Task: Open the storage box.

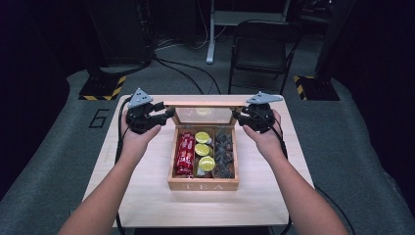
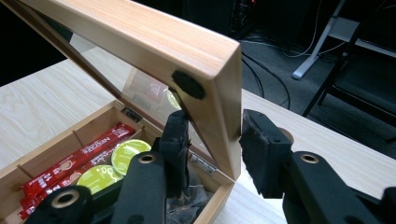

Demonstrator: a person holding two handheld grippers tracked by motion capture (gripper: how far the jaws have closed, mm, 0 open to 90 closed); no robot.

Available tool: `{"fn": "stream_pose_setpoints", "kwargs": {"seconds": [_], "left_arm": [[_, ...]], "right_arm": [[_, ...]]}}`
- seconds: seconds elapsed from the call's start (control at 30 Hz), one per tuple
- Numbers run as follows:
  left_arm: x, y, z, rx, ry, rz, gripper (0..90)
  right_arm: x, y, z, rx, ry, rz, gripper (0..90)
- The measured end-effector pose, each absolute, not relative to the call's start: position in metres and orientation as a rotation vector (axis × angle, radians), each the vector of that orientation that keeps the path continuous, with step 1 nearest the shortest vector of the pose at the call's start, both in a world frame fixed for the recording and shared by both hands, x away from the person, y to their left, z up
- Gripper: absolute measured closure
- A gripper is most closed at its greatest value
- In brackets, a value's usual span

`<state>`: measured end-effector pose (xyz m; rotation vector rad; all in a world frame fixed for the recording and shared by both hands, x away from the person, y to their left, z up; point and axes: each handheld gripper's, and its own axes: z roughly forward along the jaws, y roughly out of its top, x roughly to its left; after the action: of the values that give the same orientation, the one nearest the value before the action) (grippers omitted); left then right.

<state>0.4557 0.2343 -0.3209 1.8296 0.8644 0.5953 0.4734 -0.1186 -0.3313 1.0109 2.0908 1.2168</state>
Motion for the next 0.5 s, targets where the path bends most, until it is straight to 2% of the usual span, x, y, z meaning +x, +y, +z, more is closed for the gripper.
{"fn": "stream_pose_setpoints", "kwargs": {"seconds": [0.2,0.5], "left_arm": [[0.469,0.234,-0.331,1.832,0.906,0.576,58.1],[0.478,0.229,-0.336,1.843,0.916,0.608,58.8]], "right_arm": [[0.477,-0.118,-0.331,1.014,2.082,1.216,61.7],[0.48,-0.118,-0.33,1.01,2.077,1.22,61.9]]}}
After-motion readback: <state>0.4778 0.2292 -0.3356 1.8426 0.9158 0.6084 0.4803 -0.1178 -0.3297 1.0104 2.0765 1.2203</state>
